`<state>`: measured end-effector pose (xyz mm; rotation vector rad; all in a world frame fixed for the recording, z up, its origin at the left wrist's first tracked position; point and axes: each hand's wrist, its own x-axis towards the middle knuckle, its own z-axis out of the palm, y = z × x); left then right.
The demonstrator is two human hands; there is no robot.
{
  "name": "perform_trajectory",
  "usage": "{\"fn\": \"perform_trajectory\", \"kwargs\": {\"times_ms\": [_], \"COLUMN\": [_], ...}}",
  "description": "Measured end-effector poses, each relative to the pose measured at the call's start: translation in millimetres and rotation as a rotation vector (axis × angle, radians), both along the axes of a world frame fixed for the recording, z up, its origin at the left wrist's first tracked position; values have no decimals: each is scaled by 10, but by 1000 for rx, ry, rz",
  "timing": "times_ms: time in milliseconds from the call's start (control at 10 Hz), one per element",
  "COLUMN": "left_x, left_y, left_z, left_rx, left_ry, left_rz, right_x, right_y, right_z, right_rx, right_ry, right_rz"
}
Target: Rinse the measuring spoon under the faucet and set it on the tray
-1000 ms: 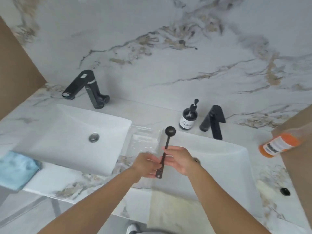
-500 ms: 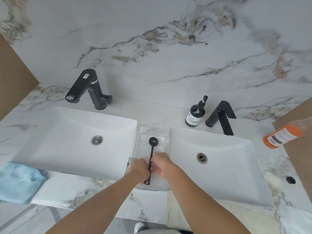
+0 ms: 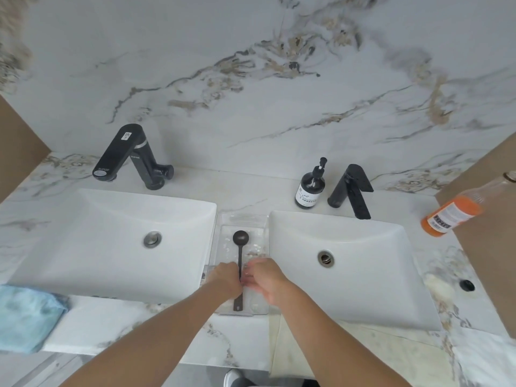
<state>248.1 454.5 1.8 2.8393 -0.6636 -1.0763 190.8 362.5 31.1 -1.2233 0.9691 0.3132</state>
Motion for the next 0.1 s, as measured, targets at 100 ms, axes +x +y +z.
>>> {"fn": "perform_trajectory", "kwargs": {"times_ms": [100], "left_x": [-62], "left_y": [-99], "left_z": [132], "left_rx": [19], "left_ry": [20], "left_rz": [-46], "right_x": [-139], "right_y": [-113], "right_z": [116], "right_rx": [-54], "right_ry": [-12], "right_rz": [90]}}
